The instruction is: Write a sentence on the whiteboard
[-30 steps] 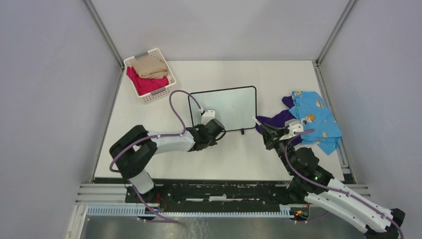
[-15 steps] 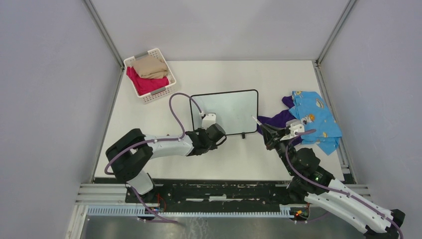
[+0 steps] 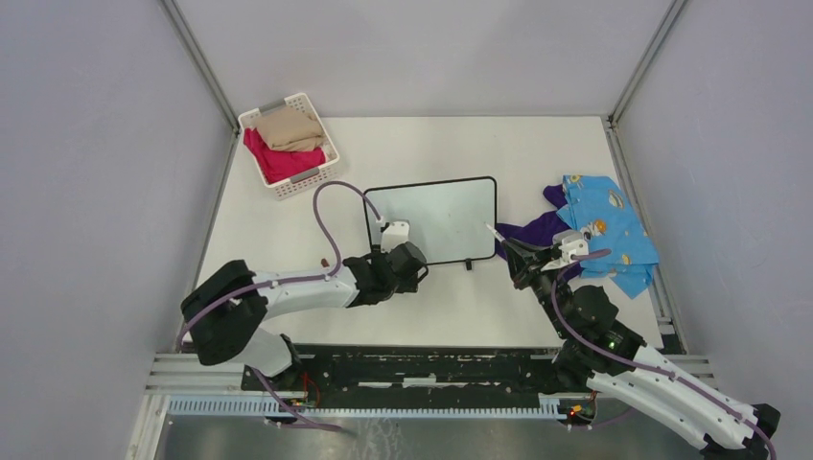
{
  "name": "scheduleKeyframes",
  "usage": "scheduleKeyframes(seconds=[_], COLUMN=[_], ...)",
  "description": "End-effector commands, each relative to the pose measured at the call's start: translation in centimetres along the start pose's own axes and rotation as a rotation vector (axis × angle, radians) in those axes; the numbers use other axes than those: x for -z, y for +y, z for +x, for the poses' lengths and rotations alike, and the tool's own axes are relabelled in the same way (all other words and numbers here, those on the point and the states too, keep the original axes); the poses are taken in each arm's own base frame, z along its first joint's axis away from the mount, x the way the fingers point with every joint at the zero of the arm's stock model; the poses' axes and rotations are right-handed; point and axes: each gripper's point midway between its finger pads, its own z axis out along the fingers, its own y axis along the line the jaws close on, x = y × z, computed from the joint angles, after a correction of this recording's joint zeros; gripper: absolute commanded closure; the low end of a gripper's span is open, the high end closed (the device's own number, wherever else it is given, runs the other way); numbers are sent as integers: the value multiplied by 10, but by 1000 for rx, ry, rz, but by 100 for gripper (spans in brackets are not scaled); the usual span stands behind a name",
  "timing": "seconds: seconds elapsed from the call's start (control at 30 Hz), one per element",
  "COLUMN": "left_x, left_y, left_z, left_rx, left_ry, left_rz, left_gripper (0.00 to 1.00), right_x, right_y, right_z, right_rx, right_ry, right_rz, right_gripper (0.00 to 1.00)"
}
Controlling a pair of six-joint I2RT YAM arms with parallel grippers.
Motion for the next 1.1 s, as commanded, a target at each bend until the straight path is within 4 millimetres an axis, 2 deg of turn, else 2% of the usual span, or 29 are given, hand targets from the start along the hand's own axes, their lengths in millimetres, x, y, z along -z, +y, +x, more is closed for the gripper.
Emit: scheduleKeyframes(seconds=[0.0, 0.17, 0.37, 0.47, 0.53, 0.63, 0.77, 0.87, 0.93, 1.07], left_x=[22, 54, 116, 147, 161, 167, 166, 166, 163, 159], left_y=[2, 14, 30, 58, 72, 88, 107, 127, 125, 113], left_z=[-15, -39, -104, -138, -152, -158, -157, -157, -160, -165], left_rx=[77, 102, 118, 180, 189, 187, 60, 128, 127, 140], left_ry=[-53, -140, -370, -519, -596, -651, -592, -592, -593, -569], left_rz=[24, 52, 99, 32, -11, -80, -258, -433, -451, -360], left_gripper=[30, 13, 5, 3, 0, 0, 0, 0, 0, 0], right_x=[1, 1, -1, -2, -4, -6, -7, -8, -8, -8], right_y=[4, 10, 19, 22, 23, 27, 31, 32, 34, 36], right_z=[-20, -26, -30, -36, -37, -35, -33, -32, -33, -36], right_rx=[-36, -31, 18, 27, 29, 34, 34, 33, 32, 31], right_ry=[-39, -50, -62, -78, -80, -74, -68, -68, -70, -74], right_rz=[-10, -45, -95, -108, -111, -126, -141, -148, -155, -165], right_gripper=[100, 100, 100, 100, 100, 100, 100, 100, 100, 100])
